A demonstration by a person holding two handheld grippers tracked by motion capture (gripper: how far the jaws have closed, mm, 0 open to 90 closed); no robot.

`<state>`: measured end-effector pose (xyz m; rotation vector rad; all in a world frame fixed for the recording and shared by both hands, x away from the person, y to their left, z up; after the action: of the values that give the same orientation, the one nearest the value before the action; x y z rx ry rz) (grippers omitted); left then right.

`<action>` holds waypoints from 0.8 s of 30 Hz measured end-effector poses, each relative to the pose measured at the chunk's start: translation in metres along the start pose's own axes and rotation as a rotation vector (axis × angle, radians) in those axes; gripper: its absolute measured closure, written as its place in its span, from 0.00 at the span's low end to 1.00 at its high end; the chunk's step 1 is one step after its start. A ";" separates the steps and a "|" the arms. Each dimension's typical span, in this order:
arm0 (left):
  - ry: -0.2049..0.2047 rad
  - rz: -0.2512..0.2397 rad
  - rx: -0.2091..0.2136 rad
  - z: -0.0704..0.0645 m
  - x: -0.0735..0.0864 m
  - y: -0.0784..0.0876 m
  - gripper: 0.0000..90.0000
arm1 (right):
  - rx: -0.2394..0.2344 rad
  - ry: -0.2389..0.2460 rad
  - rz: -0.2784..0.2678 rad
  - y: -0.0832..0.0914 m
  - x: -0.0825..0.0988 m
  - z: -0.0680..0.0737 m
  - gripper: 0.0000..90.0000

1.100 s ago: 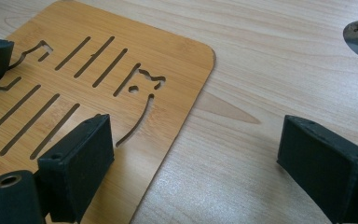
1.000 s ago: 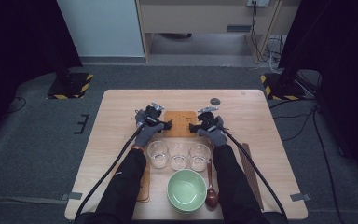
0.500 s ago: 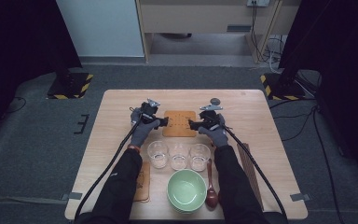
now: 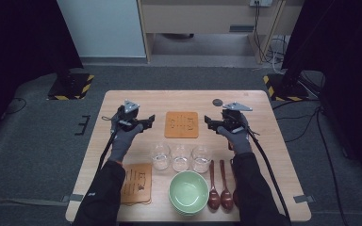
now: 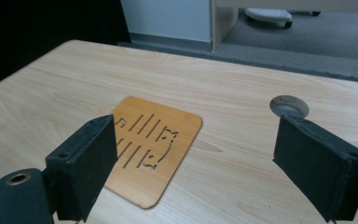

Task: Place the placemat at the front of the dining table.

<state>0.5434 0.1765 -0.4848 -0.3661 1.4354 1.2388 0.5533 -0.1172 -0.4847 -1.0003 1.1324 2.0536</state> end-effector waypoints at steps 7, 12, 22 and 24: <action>0.022 -0.098 0.025 -0.014 0.008 0.057 0.30 | -0.055 0.046 -0.015 0.047 0.007 0.012 0.17; 0.015 -0.131 0.025 -0.025 0.019 0.081 0.30 | -0.099 0.055 -0.042 0.074 0.018 0.016 0.20; -0.014 -0.155 0.049 -0.062 0.037 0.094 0.32 | -0.160 0.105 -0.046 0.103 0.051 0.027 0.28; -0.022 -0.137 0.059 -0.066 0.038 0.094 0.33 | -0.174 0.126 -0.029 0.104 0.060 0.032 0.29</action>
<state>0.4222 0.1750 -0.4871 -0.4025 1.4017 1.0851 0.4298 -0.1305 -0.4775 -1.2389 1.0077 2.1188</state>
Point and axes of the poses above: each handheld gripper's, and its own axes: y roughly backward along the jaws, x roughly out of its underside, z roughly to its left, the point moved 9 cm from there along -y, roughly forward along the jaws, and after that the axes turned 15 degrees about -y, right-handed, at the moved point
